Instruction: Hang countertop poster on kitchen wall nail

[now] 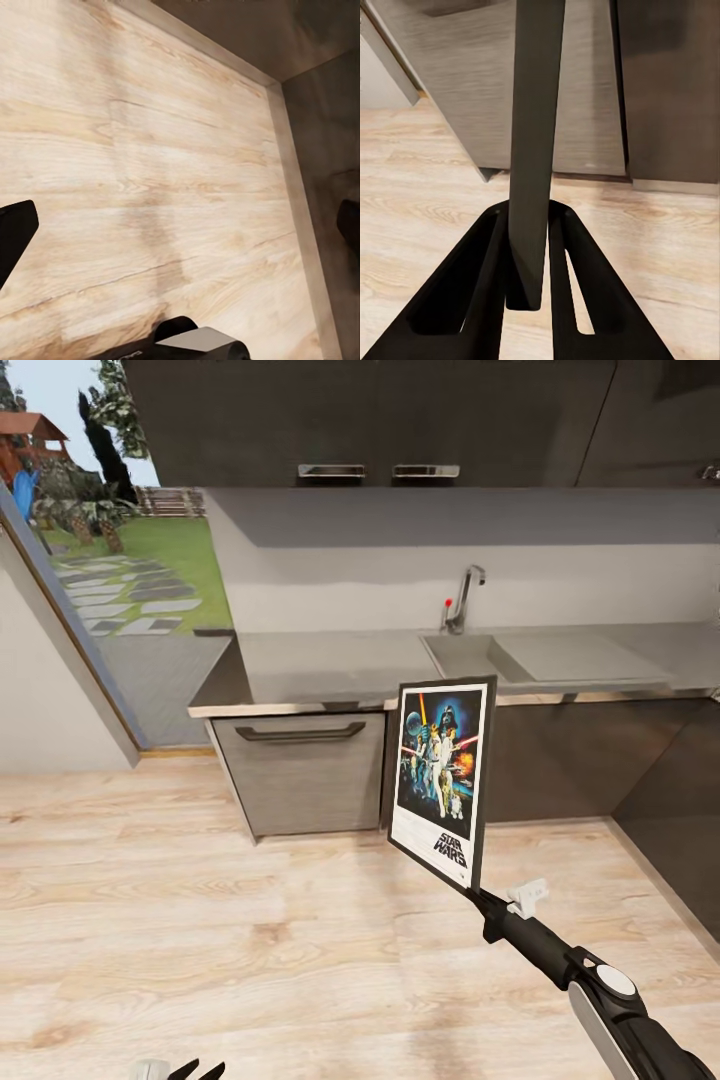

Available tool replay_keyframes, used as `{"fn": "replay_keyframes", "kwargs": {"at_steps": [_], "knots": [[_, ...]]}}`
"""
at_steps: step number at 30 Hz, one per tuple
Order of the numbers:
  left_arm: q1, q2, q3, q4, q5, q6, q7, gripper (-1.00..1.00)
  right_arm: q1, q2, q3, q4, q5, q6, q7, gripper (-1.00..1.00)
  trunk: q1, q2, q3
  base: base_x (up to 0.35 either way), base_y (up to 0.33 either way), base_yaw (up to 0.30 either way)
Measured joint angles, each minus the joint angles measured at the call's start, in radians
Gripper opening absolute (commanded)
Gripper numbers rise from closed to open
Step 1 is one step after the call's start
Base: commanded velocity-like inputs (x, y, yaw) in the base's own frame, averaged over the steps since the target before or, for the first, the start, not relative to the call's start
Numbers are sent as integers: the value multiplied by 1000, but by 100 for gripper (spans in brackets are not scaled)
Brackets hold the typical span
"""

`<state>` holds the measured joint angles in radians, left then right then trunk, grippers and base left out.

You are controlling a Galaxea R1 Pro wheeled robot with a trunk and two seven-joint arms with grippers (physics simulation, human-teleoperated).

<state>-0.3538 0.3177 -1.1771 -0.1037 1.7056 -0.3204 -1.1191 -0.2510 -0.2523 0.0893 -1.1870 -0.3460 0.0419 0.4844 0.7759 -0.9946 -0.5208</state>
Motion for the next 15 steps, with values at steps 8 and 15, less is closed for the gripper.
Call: {"fn": "replay_keyframes", "kwargs": {"at_steps": [8, 15], "knots": [[0, 1, 0, 0, 0, 0, 0, 100, 0, 0, 0, 0, 0, 0, 0, -100, -31, 56, 38, 0, 0, 0], [0, 0, 0, -1, 0, 0, 0, 100, 0, 0, -1, 0, 0, 2, 0, -100, -58, 105, 66, 0, 0, 0]]}}
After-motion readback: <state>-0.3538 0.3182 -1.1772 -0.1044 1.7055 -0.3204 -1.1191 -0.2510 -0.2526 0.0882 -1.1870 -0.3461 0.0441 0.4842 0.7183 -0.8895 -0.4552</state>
